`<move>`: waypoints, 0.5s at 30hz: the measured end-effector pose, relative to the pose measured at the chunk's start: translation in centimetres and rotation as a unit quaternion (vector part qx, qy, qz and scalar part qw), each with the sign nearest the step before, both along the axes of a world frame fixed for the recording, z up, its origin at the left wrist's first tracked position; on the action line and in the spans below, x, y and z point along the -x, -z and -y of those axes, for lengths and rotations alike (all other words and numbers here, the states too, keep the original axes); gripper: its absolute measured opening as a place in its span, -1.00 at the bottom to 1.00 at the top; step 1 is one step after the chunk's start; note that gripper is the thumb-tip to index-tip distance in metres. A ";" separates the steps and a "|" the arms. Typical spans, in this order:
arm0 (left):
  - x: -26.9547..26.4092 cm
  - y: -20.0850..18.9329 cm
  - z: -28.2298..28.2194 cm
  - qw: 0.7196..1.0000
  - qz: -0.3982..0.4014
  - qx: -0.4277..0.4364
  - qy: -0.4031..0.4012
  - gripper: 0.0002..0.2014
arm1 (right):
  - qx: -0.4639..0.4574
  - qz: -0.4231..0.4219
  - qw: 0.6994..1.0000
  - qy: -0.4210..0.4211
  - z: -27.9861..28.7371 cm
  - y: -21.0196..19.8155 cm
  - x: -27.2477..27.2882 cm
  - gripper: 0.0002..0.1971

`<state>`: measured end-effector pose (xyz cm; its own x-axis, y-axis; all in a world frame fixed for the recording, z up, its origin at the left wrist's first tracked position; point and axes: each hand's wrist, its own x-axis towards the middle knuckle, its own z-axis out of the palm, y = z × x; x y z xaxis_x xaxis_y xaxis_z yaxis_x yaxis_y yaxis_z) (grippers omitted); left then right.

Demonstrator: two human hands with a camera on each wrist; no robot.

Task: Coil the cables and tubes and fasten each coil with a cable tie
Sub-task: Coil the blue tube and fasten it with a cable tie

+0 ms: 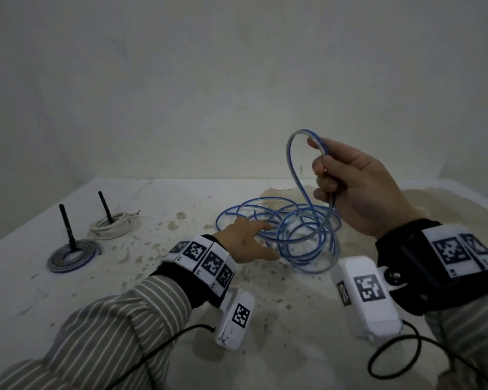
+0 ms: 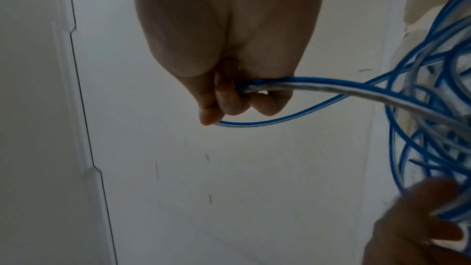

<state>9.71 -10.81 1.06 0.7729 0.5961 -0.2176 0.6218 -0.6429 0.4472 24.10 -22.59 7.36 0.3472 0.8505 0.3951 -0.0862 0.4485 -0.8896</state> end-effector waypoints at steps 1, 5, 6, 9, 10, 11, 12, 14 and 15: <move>0.1 0.0 0.0 1.000 -0.017 -0.019 0.007 -0.50 | -0.005 0.000 1.000 0.000 0.0 -0.4 -0.1 -0.72; 0.6 -0.6 0.8 0.995 -0.026 -0.094 0.001 -0.82 | 0.026 0.037 0.997 0.066 -0.1 -0.9 -0.7 -0.78; 0.9 -0.9 0.9 0.993 -0.016 -0.120 0.000 -0.82 | 0.049 0.059 0.992 0.102 -0.2 -0.7 -1.1 -0.78; 1.9 -1.9 0.6 0.983 0.046 -0.177 -0.011 -0.80 | 0.137 0.107 0.970 0.169 -0.2 0.4 -2.4 -0.68; 2.4 -2.2 0.3 0.980 0.073 -0.184 -0.018 -0.81 | 0.160 0.122 0.965 0.167 -0.1 0.8 -2.7 -0.70; 2.8 -2.5 0.0 0.977 0.097 -0.189 -0.022 -0.80 | 0.177 0.135 0.962 0.158 -0.1 1.2 -2.8 -0.72; 3.2 -2.9 -0.2 0.973 0.116 -0.196 -0.023 -0.80 | 0.190 0.142 0.960 0.149 -0.1 1.5 -2.8 -0.71; 4.0 -3.6 -0.6 0.965 0.138 -0.224 -0.016 -0.81 | 0.203 0.156 0.957 0.137 -0.1 2.0 -2.7 -0.66; 4.3 -4.0 -0.8 0.962 0.147 -0.232 -0.009 -0.81 | 0.200 0.173 0.955 0.134 -0.1 2.2 -2.7 -0.62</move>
<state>5.45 -9.96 5.02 0.7486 0.5909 0.3007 0.5262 -0.8055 0.2727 26.79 -22.49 5.13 0.4814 0.8561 0.1882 0.3149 0.0315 -0.9486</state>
